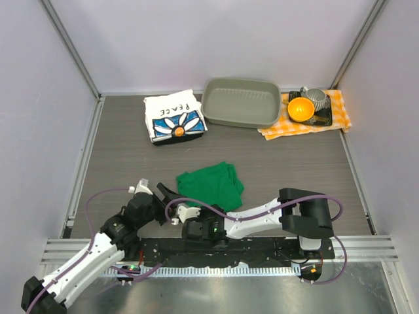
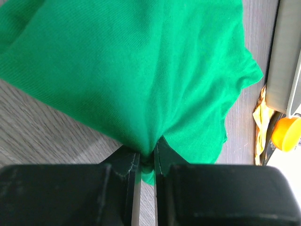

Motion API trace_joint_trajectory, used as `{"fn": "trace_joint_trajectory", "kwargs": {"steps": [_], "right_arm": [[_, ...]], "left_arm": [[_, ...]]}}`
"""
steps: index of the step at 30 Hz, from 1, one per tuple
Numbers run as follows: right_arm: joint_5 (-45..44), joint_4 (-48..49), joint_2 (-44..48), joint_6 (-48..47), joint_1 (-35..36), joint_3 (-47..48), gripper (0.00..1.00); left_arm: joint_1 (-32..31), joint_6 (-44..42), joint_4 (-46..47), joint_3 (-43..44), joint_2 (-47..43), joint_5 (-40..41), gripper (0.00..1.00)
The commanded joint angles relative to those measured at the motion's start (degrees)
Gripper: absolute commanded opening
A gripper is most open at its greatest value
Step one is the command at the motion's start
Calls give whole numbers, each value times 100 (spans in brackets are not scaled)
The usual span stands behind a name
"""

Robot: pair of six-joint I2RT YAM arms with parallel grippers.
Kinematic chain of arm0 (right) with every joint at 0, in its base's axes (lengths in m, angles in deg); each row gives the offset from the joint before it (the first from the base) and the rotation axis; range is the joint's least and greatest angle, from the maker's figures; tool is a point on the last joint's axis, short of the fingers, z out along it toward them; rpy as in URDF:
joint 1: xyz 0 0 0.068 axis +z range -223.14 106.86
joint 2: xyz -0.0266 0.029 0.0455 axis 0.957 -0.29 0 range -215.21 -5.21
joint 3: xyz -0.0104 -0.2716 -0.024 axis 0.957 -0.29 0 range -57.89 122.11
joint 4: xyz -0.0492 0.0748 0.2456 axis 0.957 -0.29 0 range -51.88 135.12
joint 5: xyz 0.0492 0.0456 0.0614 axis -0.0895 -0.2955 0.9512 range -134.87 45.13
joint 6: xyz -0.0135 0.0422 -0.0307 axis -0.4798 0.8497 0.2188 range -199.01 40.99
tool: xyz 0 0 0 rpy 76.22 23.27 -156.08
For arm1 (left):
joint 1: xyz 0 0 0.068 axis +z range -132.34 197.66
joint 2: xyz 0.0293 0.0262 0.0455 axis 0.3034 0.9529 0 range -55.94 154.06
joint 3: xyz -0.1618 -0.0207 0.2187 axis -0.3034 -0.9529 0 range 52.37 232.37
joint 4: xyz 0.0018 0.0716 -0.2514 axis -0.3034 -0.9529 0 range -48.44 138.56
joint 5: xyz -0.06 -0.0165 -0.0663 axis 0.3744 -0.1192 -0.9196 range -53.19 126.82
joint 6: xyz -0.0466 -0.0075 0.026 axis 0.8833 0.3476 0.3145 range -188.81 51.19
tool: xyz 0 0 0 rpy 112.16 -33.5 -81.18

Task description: Fold and stack the t-shirts

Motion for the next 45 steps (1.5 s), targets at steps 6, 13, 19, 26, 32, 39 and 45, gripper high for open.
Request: {"fn": "trace_joint_trajectory", "kwargs": {"steps": [6, 13, 19, 26, 32, 39, 45], "right_arm": [[-229, 210, 515, 257, -184, 380, 1], [-168, 219, 709, 291, -210, 416, 1], [-71, 210, 902, 458, -210, 310, 1], [-62, 140, 1078, 546, -131, 284, 1], [-62, 43, 1210, 678, -52, 196, 1], [-124, -10, 1272, 898, 115, 125, 1], [-106, 51, 1201, 1004, 202, 29, 1]], "left_arm": [[-28, 86, -343, 253, -102, -102, 100], [-37, 191, 824, 86, 926, -217, 100], [-37, 262, 1721, 112, 1752, 125, 100], [-37, 315, 2250, 192, 2447, 468, 100], [-28, 350, 2898, 262, 2939, 540, 100], [-19, 403, 3769, 429, 3703, 285, 100], [-10, 482, 4289, 482, 4170, 30, 99]]}}
